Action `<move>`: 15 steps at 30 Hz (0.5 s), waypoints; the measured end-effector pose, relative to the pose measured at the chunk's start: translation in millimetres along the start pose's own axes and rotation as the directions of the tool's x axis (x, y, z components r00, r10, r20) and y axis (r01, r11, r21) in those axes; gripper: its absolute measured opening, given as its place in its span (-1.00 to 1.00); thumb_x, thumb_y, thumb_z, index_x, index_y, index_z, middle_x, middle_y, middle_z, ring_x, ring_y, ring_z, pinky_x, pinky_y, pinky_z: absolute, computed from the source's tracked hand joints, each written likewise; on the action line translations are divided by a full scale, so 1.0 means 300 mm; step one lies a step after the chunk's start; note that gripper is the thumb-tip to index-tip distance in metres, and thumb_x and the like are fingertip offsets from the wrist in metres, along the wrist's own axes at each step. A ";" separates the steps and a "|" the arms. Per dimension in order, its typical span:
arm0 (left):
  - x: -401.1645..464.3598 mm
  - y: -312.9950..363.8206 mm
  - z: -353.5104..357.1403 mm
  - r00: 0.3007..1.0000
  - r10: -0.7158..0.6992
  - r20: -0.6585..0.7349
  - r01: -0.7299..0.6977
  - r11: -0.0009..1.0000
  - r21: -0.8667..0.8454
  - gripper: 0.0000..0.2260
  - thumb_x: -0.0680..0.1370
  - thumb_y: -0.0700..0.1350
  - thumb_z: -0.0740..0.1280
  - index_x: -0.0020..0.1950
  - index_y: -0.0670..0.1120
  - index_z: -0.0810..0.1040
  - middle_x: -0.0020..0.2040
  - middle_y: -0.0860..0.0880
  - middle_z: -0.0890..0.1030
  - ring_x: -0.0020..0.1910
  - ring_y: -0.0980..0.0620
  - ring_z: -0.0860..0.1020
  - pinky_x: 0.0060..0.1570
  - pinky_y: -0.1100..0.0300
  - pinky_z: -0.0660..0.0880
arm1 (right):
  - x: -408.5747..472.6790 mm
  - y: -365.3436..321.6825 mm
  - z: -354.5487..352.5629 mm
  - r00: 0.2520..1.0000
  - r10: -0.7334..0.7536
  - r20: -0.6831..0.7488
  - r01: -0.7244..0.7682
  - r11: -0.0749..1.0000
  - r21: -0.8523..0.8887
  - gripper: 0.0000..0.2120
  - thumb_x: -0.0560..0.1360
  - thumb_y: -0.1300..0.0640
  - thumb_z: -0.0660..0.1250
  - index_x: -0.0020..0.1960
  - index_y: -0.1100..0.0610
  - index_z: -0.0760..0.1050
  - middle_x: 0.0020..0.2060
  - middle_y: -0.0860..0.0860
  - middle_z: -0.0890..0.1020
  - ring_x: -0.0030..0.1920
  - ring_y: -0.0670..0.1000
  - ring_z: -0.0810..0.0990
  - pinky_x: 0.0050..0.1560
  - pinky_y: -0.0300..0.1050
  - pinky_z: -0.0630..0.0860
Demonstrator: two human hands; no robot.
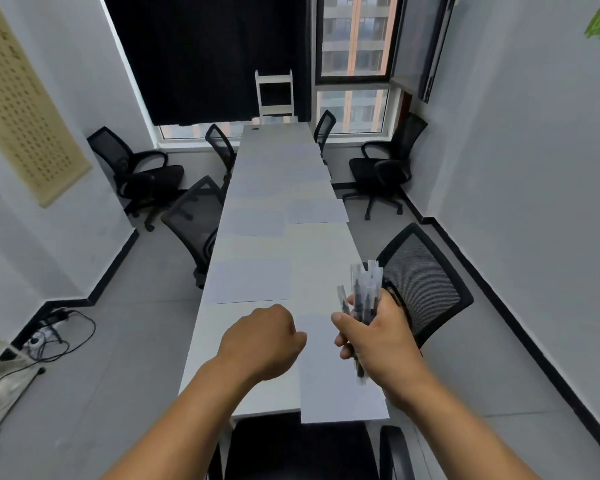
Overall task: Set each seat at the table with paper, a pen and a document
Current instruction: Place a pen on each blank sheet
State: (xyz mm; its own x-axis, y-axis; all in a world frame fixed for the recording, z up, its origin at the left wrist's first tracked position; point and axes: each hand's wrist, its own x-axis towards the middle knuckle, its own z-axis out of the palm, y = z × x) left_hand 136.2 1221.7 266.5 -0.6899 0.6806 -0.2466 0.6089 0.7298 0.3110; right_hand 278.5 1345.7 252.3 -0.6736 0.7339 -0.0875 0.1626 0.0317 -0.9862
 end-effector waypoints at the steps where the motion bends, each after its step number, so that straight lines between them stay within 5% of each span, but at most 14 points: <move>1: 0.017 0.007 0.016 1.000 -0.012 -0.003 0.012 1.000 -0.023 -0.66 0.63 0.08 0.29 -0.25 -0.10 0.41 -0.33 -0.07 0.54 -0.33 -0.10 0.44 -0.28 0.10 0.37 | 0.025 0.025 -0.003 1.000 0.011 0.013 -0.011 1.000 0.005 -0.78 0.59 0.15 0.47 0.17 0.00 0.49 -0.12 0.06 0.70 -0.26 0.02 0.70 -0.15 0.08 0.72; 8: 0.159 0.079 0.126 0.997 -0.062 -0.042 0.039 0.910 -0.412 -0.61 0.70 0.14 0.31 -0.03 -0.17 0.65 -0.12 -0.11 0.74 -0.17 -0.12 0.74 0.01 -0.15 0.68 | 0.163 0.218 -0.024 0.990 0.119 0.081 -0.121 0.992 0.030 -0.76 0.58 0.15 0.49 0.16 0.01 0.48 -0.11 0.07 0.68 -0.25 0.05 0.71 -0.15 0.12 0.74; 11: 0.205 0.096 0.185 0.998 -0.069 -0.011 0.050 0.820 -0.570 -0.64 0.70 0.12 0.34 -0.01 -0.16 0.69 -0.11 -0.04 0.73 -0.31 0.10 0.71 0.02 -0.13 0.69 | 0.195 0.278 -0.030 0.984 0.150 0.097 -0.154 0.987 0.034 -0.76 0.58 0.17 0.48 0.17 0.02 0.48 -0.09 0.10 0.67 -0.23 0.05 0.72 -0.15 0.06 0.74; 15: 0.249 0.112 0.264 0.997 -0.060 0.044 0.074 0.768 -0.636 -0.70 0.70 0.04 0.38 -0.05 -0.15 0.73 -0.12 0.04 0.73 -0.32 0.16 0.67 -0.09 0.06 0.61 | 0.222 0.343 -0.038 0.976 0.185 0.112 -0.188 0.982 0.017 -0.74 0.58 0.18 0.47 0.19 0.01 0.49 -0.07 0.10 0.69 -0.21 0.07 0.74 -0.15 0.04 0.75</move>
State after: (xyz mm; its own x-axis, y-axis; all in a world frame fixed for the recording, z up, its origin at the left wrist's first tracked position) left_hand 136.1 1302.3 185.7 -0.7075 0.6377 -0.3047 0.1670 0.5698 0.8047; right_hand 258.7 1405.7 146.5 -0.7084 0.6465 -0.2832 0.2737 -0.1182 -0.9545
